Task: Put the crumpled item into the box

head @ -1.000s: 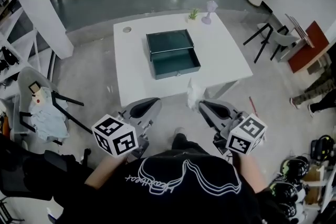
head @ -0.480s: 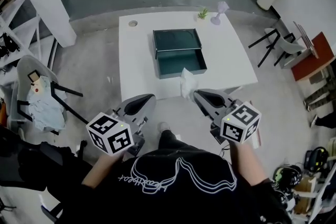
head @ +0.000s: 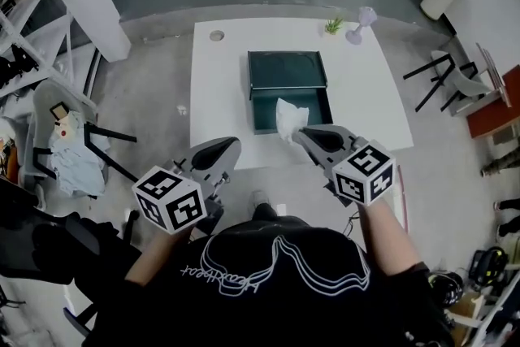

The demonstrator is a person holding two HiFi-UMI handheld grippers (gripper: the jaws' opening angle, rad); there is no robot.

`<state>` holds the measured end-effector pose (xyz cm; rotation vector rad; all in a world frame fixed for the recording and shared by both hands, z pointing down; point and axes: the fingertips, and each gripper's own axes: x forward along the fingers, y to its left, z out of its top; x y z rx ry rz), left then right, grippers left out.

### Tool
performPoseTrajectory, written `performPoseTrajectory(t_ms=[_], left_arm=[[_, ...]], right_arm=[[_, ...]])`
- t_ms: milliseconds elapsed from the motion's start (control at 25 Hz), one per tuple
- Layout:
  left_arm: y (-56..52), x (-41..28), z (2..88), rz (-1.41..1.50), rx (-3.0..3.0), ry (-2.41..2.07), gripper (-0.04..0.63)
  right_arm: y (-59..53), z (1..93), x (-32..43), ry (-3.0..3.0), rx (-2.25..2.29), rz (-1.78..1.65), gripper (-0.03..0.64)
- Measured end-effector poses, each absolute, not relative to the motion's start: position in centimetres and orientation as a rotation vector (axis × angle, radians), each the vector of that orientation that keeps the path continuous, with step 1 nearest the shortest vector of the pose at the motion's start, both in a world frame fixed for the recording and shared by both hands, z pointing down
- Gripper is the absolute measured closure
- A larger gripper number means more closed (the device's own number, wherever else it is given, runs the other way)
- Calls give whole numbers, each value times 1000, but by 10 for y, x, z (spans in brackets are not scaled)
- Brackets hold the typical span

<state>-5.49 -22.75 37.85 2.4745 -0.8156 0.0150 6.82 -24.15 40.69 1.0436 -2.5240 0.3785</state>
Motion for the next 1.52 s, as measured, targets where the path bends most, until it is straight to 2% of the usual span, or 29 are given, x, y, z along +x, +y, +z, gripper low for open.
performPoseTrajectory(t_ms=[600,1160,1520], left_arm=[[-300,-64,401,36,2377,-961,591],[-332,-82,436,17,2264,-1077,591],[-347,-80,442,30,2256,-1097,591]], right_arm=[[-330,498,87,-2254,783,250,614],[-356,580,94,-2012,523,141,614],[-364,600,97,-1950,457,164,609]])
